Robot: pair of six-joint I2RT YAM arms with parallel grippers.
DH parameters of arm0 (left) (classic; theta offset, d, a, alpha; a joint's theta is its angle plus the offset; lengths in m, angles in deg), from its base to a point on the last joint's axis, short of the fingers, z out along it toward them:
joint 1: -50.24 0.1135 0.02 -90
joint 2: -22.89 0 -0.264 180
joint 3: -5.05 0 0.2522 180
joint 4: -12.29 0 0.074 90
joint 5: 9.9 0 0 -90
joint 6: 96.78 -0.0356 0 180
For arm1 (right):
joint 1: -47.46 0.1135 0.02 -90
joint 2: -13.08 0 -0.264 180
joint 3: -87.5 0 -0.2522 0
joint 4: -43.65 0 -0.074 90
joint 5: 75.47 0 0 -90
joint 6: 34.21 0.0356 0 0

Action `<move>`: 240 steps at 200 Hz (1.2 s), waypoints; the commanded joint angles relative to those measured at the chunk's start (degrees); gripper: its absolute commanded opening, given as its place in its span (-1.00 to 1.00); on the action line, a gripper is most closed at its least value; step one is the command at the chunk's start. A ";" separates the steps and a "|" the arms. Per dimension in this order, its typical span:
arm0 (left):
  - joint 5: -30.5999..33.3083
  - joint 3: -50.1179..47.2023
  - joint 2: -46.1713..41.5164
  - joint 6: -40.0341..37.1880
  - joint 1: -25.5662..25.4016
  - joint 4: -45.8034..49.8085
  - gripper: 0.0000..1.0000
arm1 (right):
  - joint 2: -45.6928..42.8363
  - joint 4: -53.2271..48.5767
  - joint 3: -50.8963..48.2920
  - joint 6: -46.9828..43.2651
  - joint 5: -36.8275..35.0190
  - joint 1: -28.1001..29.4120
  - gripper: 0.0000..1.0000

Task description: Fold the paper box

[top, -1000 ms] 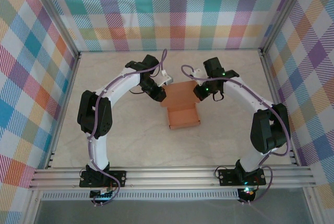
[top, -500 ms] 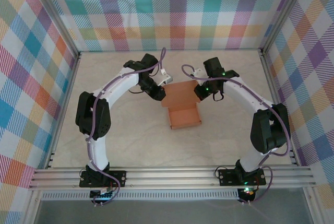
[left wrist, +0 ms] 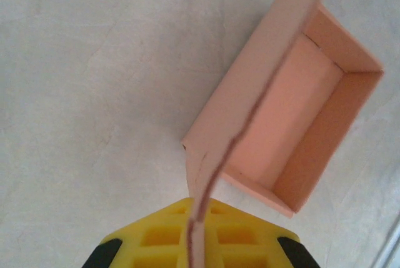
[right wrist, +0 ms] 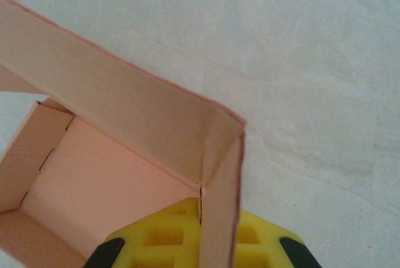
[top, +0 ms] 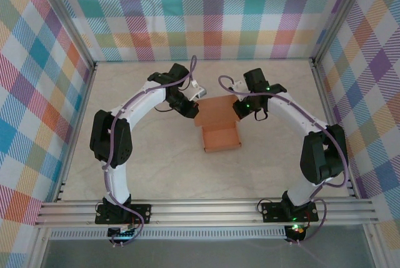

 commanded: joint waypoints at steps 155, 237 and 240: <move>13.57 -13.80 -11.19 33.81 -6.75 -22.85 -1.00 | -8.81 11.08 -9.83 38.50 -27.57 9.72 -1.00; 20.09 -17.89 -12.82 40.54 -11.33 -28.95 -1.00 | -10.98 17.34 -16.60 49.00 -35.01 14.62 -1.00; 20.48 -17.98 -12.85 40.76 -11.51 -29.16 -1.00 | -11.08 17.86 -17.04 49.00 -35.28 14.84 -1.00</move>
